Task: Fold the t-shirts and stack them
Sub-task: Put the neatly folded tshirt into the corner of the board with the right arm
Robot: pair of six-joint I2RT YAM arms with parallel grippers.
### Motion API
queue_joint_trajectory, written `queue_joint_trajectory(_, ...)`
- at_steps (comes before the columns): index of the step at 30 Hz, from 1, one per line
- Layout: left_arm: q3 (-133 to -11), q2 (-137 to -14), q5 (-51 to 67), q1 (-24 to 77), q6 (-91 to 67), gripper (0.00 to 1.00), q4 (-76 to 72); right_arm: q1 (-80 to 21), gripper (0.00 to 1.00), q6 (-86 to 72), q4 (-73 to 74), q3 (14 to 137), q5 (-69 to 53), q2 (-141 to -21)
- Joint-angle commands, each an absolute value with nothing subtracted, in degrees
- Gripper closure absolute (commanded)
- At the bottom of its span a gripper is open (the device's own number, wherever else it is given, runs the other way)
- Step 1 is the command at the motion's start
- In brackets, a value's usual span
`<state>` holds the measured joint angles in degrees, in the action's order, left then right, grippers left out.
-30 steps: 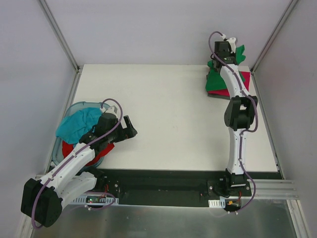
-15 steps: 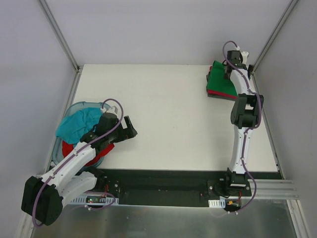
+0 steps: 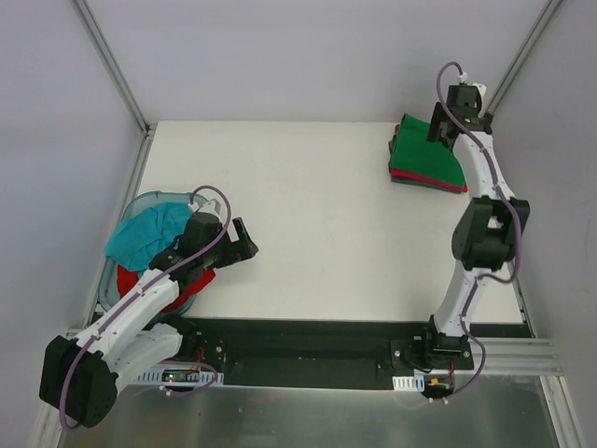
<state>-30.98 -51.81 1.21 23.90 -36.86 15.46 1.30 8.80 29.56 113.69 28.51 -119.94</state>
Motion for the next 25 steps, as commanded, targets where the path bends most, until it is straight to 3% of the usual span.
queue_joint_trajectory(1, -31.6, -48.5, -1.5, 23.6, -36.7, 0.01, 15.3, 1.4, 0.04, 7.7, 25.6, 95.6, 10.0, -97.6)
queue_joint_trajectory(5, -30.9, -46.1, -3.0, 23.6, -37.1, 0.01, 15.0, 0.7, 0.04, 5.9, 7.7, 66.5, 0.6, -79.7)
queue_joint_trajectory(13, -29.9, -45.5, -2.5, 23.6, -37.4, 0.01, 13.5, 0.0, 0.04, 8.2, -12.3, 27.4, -5.9, -52.0)
queue_joint_trajectory(17, -29.0, -44.6, -3.6, 23.6, -36.8, 0.01, 12.6, 0.0, 0.04, 7.5, -20.6, 18.6, -5.5, -42.6)
queue_joint_trajectory(25, -26.9, -40.2, -4.7, 23.6, -35.7, 0.01, 10.6, 0.1, 0.04, 7.8, -30.1, 12.7, -2.7, -42.7)
